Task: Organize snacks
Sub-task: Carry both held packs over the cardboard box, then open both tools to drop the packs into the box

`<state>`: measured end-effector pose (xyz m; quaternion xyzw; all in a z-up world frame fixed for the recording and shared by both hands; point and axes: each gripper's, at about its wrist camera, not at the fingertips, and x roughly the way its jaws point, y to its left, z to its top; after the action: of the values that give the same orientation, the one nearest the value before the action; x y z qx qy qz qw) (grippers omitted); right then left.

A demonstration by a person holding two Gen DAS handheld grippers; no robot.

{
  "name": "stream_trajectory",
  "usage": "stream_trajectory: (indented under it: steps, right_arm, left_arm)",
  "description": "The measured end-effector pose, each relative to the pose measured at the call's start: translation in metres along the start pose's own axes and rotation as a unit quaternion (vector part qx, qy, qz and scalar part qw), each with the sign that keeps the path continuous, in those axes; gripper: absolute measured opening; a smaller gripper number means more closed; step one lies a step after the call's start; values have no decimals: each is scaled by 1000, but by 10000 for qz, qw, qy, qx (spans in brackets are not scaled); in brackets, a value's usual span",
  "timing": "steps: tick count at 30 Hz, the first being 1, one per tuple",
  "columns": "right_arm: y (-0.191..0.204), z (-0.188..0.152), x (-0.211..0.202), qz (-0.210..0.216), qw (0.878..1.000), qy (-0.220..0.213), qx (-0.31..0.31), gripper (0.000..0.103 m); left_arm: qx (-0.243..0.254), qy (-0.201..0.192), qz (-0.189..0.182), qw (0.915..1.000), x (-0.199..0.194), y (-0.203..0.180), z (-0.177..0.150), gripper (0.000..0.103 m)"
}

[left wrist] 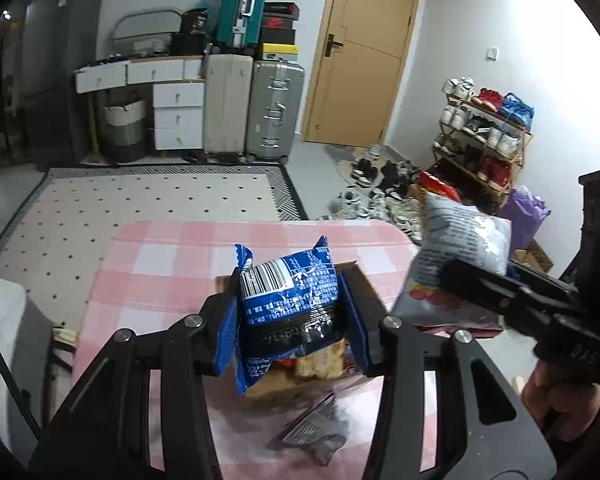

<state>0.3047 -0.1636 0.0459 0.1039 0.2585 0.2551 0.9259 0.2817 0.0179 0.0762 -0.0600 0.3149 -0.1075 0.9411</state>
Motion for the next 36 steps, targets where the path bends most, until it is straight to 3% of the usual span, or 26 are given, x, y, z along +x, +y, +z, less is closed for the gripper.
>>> stream_trajectory:
  steps: [9,19,23,25,27,36]
  right_arm:
    - [-15,10,43,-417,9984,224,-305,41]
    - [-39,4,84,-711,9958,448,-360,42]
    - [-45,5,92,-723,9957,484,-306,45]
    - [-48,6,93,-704,9962,441,-263,52]
    - [-48,6,90,-690,9966,389,-245,56]
    - [-40,10,67,-737,9968,112,-303,62]
  left_arm:
    - [-7,290,-248,9993,62,3,15,42]
    - [29,568,-200,9982,120,9,12,42]
    - [-28,599,-214,9980,128,12,12,48]
    - [-4,599,-177,9981,130,13,12,63]
    - [13,560,-140,9983,130,14,11,68]
    - [108,346,-9,9993,98,14,2,73]
